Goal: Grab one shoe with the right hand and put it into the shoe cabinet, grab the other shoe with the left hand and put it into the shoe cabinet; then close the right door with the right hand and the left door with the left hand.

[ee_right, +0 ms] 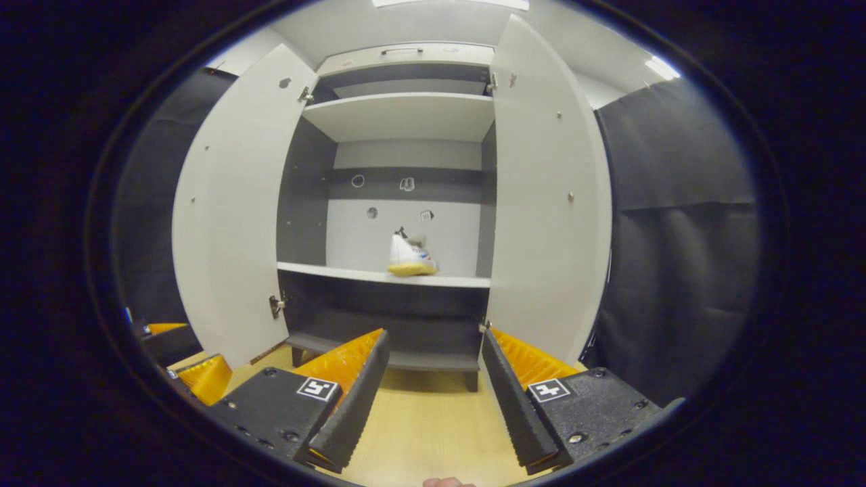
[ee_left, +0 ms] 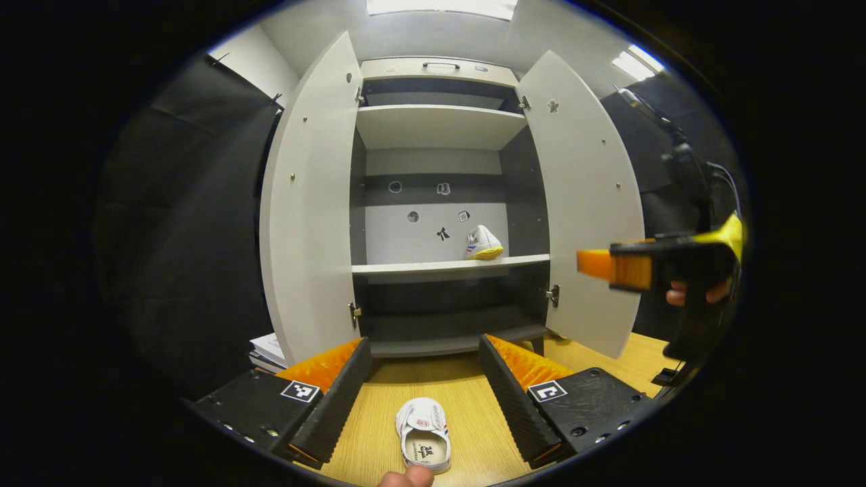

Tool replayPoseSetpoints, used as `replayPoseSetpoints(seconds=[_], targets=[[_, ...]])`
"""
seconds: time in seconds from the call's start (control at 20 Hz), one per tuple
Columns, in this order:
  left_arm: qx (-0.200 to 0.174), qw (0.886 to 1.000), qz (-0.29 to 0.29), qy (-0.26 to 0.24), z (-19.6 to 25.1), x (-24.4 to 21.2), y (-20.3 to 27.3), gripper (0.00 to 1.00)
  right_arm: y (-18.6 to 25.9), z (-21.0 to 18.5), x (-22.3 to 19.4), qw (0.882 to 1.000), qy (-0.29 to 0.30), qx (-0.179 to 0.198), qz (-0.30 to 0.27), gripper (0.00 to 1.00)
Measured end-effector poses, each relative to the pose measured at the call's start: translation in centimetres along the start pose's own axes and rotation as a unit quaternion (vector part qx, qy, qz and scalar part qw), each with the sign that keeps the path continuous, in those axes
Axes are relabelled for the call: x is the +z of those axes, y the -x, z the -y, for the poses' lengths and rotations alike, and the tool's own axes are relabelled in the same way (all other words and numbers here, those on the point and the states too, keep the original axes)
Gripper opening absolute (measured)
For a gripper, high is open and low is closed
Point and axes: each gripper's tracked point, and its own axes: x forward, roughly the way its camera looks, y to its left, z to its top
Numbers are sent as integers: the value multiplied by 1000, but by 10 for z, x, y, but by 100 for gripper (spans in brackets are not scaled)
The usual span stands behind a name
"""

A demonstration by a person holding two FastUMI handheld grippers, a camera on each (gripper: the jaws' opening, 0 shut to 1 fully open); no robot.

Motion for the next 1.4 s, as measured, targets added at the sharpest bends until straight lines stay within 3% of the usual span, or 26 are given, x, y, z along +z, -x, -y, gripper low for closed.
replayPoseSetpoints(seconds=[0.15, 0.4, 0.65, 1.1, 1.4], targets=[[2, 1000, -4, -5, 2, -4, 2, 96, 19, -2, -31, 1000, -4, 3, -11, 88], [6, 1000, -26, -13, 0, -25, 5, 96, 35, -1, -34, 1000, -6, 1, -3, 89], [22, 995, -101, -15, -15, -88, 7, 98, 43, -4, -36, 1000, 0, 11, 3, 89], [34, 965, -260, 11, -45, -217, 1, 97, 43, 6, -53, 1000, -11, 11, -22, 89], [40, 952, -300, 47, -58, -254, -26, 97, 39, 17, -59, 999, -12, 0, -36, 89]])
